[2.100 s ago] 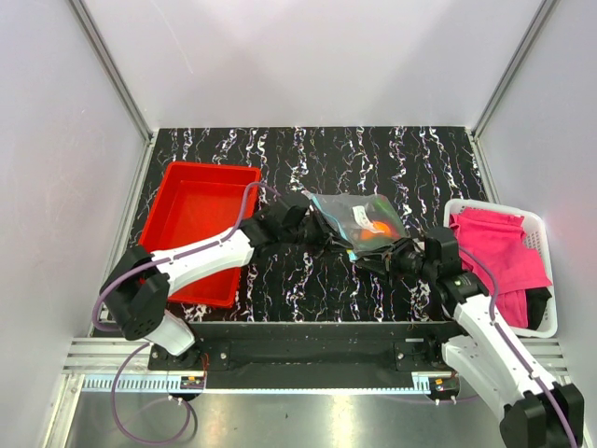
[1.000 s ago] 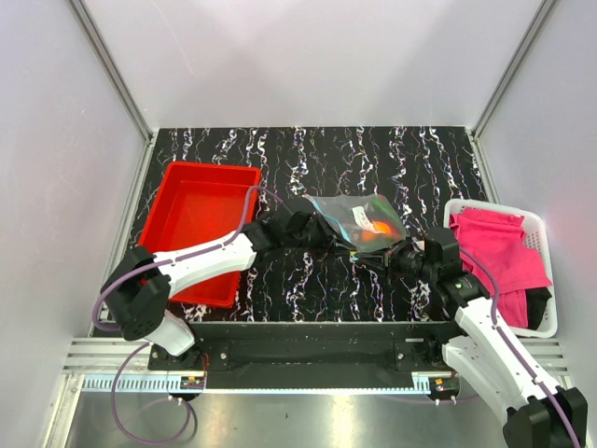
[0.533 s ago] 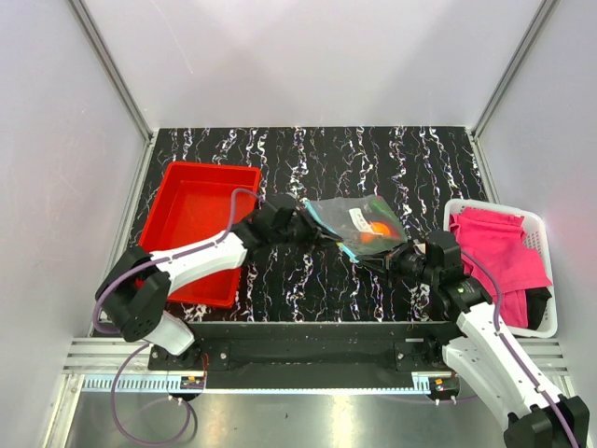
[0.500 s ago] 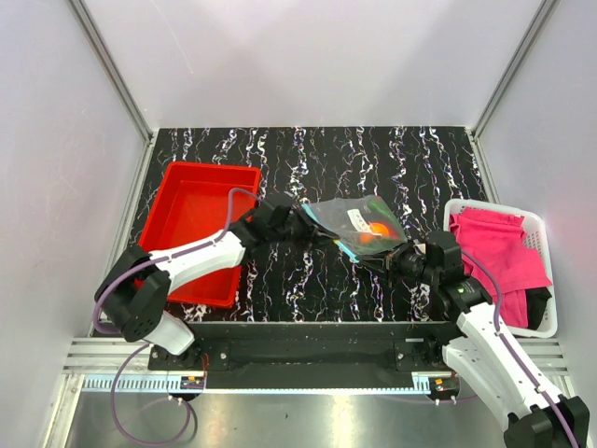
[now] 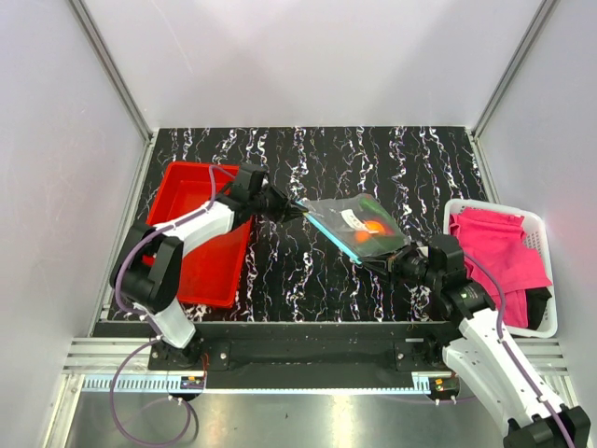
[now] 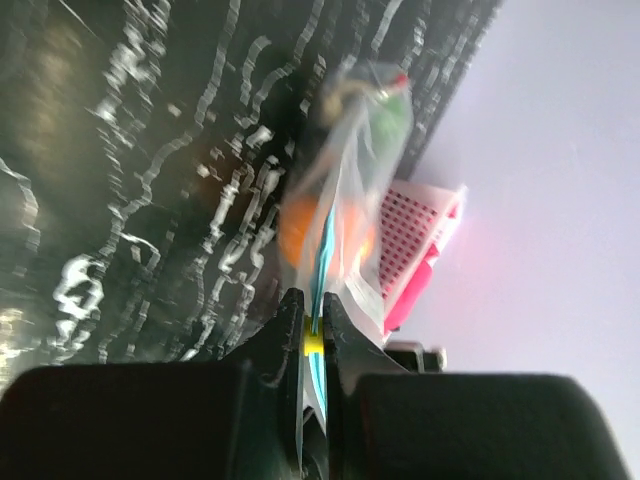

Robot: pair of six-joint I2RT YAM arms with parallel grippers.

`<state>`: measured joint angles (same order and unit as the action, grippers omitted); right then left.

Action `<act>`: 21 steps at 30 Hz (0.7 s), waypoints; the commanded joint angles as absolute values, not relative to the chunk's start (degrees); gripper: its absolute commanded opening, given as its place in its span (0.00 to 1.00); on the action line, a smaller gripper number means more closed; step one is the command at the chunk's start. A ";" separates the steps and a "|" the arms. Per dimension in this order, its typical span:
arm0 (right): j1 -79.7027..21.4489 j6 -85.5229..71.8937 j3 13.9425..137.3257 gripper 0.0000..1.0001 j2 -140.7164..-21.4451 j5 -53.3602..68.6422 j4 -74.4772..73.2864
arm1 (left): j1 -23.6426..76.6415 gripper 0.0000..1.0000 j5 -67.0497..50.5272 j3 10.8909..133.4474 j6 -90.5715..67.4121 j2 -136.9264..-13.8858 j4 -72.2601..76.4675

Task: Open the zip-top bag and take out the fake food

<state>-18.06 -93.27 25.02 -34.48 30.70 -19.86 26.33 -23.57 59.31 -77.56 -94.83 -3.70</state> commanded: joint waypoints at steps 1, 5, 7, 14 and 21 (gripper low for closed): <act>-18.37 -93.69 24.70 0.00 -32.78 31.82 -21.97 | 22.51 0.00 -20.92 66.61 -70.76 -98.52 -6.24; -18.28 -93.34 25.22 0.00 -33.13 31.99 -22.06 | 21.18 0.00 -21.88 70.83 -69.52 -102.12 -6.77; -18.37 -93.08 25.31 0.00 -33.66 32.17 -21.97 | 21.09 0.00 -22.41 72.41 -69.17 -103.18 -6.77; -18.02 -86.67 29.52 0.16 -38.65 33.04 -22.32 | 21.36 0.00 -22.67 75.67 -61.10 -99.85 -11.05; -17.84 -69.81 43.75 0.54 -48.77 31.82 -33.01 | 24.68 0.00 -21.36 71.90 -56.08 -90.62 -12.74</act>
<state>-17.98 -82.32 34.02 -44.91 31.64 -26.41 22.57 -22.98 72.47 -60.66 -98.32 -13.26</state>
